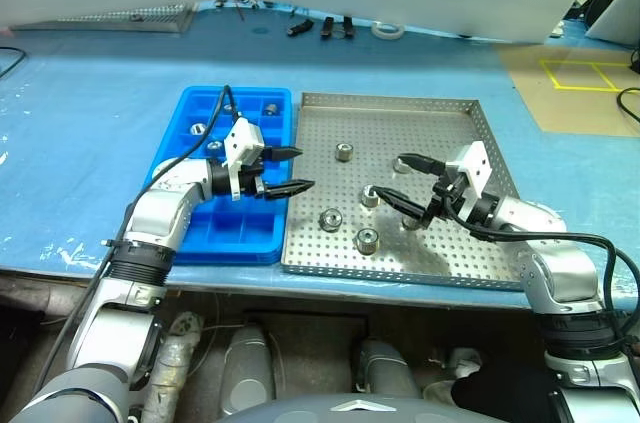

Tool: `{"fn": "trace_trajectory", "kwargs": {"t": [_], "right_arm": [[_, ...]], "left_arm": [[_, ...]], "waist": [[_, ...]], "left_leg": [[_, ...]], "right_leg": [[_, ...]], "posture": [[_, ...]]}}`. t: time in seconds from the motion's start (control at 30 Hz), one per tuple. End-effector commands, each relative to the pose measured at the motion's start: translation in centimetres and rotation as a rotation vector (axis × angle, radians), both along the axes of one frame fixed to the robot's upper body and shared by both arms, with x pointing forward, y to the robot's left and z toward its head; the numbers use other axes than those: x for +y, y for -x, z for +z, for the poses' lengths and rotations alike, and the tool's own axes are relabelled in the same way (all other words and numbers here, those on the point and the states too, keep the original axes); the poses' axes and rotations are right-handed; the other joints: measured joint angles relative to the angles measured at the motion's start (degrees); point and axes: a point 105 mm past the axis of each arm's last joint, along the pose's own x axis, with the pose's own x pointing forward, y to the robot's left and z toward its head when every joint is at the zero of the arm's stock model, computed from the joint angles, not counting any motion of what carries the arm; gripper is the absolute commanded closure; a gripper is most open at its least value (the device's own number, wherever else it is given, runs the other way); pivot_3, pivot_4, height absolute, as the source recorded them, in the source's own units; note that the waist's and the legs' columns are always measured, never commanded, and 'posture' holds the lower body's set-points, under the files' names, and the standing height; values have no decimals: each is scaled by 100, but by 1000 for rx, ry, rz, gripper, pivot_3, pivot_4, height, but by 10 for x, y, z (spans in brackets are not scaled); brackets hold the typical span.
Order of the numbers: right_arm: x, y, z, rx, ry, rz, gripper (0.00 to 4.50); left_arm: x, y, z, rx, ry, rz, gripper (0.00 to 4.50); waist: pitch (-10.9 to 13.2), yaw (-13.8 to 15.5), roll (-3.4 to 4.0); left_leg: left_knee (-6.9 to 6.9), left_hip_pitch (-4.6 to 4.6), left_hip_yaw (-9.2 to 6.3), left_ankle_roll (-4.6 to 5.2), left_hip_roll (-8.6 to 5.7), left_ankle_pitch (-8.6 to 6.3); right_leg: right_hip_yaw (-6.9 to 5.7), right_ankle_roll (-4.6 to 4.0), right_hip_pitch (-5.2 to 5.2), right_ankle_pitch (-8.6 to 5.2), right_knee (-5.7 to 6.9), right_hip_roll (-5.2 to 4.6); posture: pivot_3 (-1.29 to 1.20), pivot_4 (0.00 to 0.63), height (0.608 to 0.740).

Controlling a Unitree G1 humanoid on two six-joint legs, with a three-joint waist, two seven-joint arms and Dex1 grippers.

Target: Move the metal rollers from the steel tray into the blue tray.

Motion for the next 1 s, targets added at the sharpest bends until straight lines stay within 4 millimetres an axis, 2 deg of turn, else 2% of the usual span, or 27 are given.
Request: {"fn": "trace_trajectory", "kwargs": {"t": [0.03,0.63,0.8,1.0], "right_arm": [[-4,-1,10,-52,8,-2,53],[-10,-3,12,-70,16,-30,53],[-18,-3,18,-91,26,-61,53],[-17,9,15,-89,32,-72,53]], "left_arm": [[1,-3,14,-58,18,7,736],[-3,-4,18,-56,45,26,736],[-22,-8,42,-48,98,-25,736],[-55,-5,37,-5,-12,-192,736]], "waist": [[0,0,0],[0,-3,0],[1,16,-1],[-1,-19,1]], "left_leg": [[0,0,0,0,0,0],[0,0,1,0,0,0],[1,-5,2,0,0,0],[1,0,13,1,0,0]], "right_leg": [[0,0,0,0,0,0],[1,0,0,0,0,0],[-2,0,0,0,0,-1],[5,1,0,0,-3,0]], "posture": [[-41,150,740],[-58,150,740],[-90,150,740],[-171,150,740]]}}
